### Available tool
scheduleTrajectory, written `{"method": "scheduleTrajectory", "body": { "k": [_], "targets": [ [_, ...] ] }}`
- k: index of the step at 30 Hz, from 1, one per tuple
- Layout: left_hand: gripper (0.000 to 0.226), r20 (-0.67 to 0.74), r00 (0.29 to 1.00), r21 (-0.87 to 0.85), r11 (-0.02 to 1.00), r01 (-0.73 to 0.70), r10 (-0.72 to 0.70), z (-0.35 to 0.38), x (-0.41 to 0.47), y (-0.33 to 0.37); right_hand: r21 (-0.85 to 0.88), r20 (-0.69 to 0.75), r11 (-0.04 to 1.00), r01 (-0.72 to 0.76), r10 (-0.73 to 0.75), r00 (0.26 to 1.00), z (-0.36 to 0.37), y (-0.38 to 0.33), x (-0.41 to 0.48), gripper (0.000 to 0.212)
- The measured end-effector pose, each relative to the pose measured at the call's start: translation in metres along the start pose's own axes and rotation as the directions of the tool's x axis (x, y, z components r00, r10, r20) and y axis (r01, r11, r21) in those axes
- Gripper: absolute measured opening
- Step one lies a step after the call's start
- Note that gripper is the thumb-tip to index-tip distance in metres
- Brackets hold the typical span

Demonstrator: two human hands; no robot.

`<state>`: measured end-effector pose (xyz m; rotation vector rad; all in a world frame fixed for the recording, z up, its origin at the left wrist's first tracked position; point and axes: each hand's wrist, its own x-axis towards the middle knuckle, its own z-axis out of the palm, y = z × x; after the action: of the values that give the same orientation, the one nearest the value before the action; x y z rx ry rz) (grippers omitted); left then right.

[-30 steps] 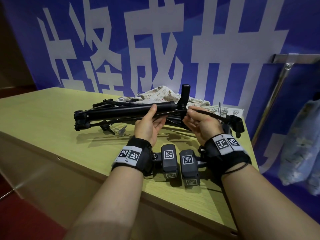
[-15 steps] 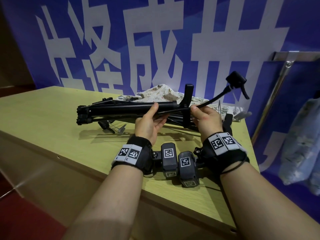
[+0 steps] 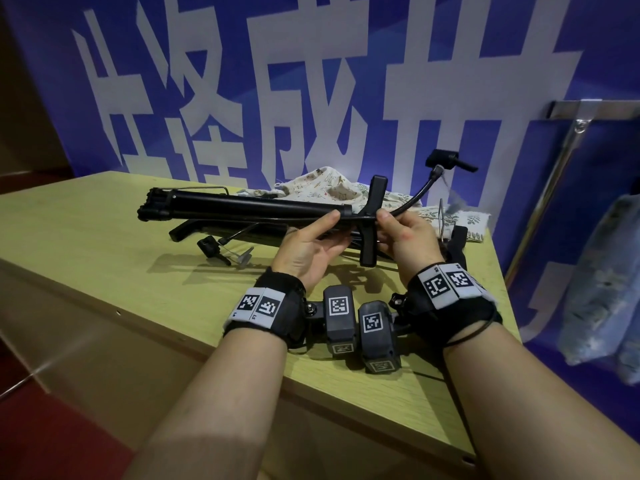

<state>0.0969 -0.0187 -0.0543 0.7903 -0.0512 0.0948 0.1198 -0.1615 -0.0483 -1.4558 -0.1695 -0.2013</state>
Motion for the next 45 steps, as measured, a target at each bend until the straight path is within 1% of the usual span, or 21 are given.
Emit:
{"method": "scheduleTrajectory", "body": {
  "k": [3, 5, 8, 11, 18, 21, 23, 25, 27, 32, 34, 37, 39, 41, 43, 45],
  "targets": [
    [0.042, -0.013, 1.000, 0.005, 1.000, -0.009, 0.009, -0.0021, 0.0013, -0.0007, 0.018, 0.054, 1.000, -0.021, 0.020, 0.998, 0.0015, -0.0012, -0.0022, 0.019],
    [0.039, -0.036, 0.999, 0.015, 0.999, -0.033, 0.034, -0.0039, 0.0024, -0.0013, 0.040, 0.083, 0.999, -0.033, 0.030, 0.996, 0.0021, -0.0010, -0.0026, 0.014],
    [0.039, -0.039, 0.998, 0.042, 0.998, -0.056, 0.057, -0.0042, 0.0027, -0.0012, 0.071, 0.110, 0.997, -0.032, 0.024, 0.994, 0.0031, -0.0011, -0.0047, 0.007],
    [0.040, -0.026, 0.998, 0.070, 0.996, -0.054, 0.056, -0.0041, 0.0030, -0.0013, 0.073, 0.107, 0.997, -0.041, 0.033, 0.994, 0.0031, -0.0019, -0.0068, 0.009],
    [0.048, -0.018, 0.998, 0.050, 0.997, -0.061, 0.062, -0.0046, 0.0038, -0.0027, 0.114, 0.125, 0.988, -0.100, 0.085, 0.988, 0.0016, -0.0026, -0.0048, 0.008],
    [0.055, -0.025, 0.998, 0.026, 0.998, -0.061, 0.062, -0.0041, 0.0039, -0.0023, 0.142, 0.137, 0.982, -0.125, 0.106, 0.985, 0.0017, -0.0035, -0.0050, 0.017],
    [0.067, -0.030, 0.998, 0.009, 0.998, -0.058, 0.058, -0.0030, 0.0029, -0.0016, 0.163, 0.153, 0.976, -0.147, 0.122, 0.981, 0.0023, -0.0042, -0.0060, 0.023],
    [0.073, -0.028, 0.998, 0.005, 0.999, -0.053, 0.053, -0.0023, 0.0021, -0.0015, 0.237, 0.173, 0.954, -0.184, 0.145, 0.974, 0.0026, -0.0046, -0.0058, 0.026],
    [0.072, -0.024, 0.998, 0.003, 0.999, -0.049, 0.049, -0.0027, 0.0021, -0.0018, 0.280, 0.190, 0.936, -0.213, 0.163, 0.968, 0.0027, -0.0054, -0.0055, 0.029],
    [0.069, -0.018, 0.999, -0.005, 0.999, -0.034, 0.034, -0.0032, 0.0017, -0.0021, 0.277, 0.202, 0.931, -0.237, 0.185, 0.962, 0.0023, -0.0040, -0.0038, 0.038],
    [0.071, -0.016, 0.999, -0.003, 0.999, -0.032, 0.032, -0.0031, 0.0012, -0.0018, 0.280, 0.201, 0.930, -0.239, 0.187, 0.962, 0.0019, -0.0036, -0.0032, 0.035],
    [0.071, -0.007, 0.999, 0.002, 0.999, -0.035, 0.036, -0.0027, 0.0007, -0.0012, 0.317, 0.202, 0.913, -0.256, 0.198, 0.959, 0.0000, -0.0035, -0.0026, 0.017],
    [0.071, -0.011, 0.999, 0.003, 0.999, -0.032, 0.032, -0.0024, 0.0008, -0.0013, 0.324, 0.194, 0.912, -0.252, 0.197, 0.961, 0.0006, -0.0047, -0.0040, 0.018],
    [0.073, -0.017, 0.999, 0.000, 1.000, -0.028, 0.028, -0.0025, 0.0011, -0.0013, 0.305, 0.206, 0.921, -0.242, 0.185, 0.961, 0.0015, -0.0038, -0.0033, 0.016],
    [0.074, -0.019, 1.000, -0.001, 1.000, -0.025, 0.025, -0.0033, 0.0021, -0.0014, 0.280, 0.219, 0.930, -0.237, 0.178, 0.959, 0.0018, -0.0032, -0.0023, 0.018],
    [0.073, -0.012, 1.000, 0.000, 1.000, -0.020, 0.020, -0.0039, 0.0028, -0.0015, 0.268, 0.225, 0.937, -0.225, 0.167, 0.960, 0.0012, -0.0040, -0.0030, 0.013]
  ]
}}
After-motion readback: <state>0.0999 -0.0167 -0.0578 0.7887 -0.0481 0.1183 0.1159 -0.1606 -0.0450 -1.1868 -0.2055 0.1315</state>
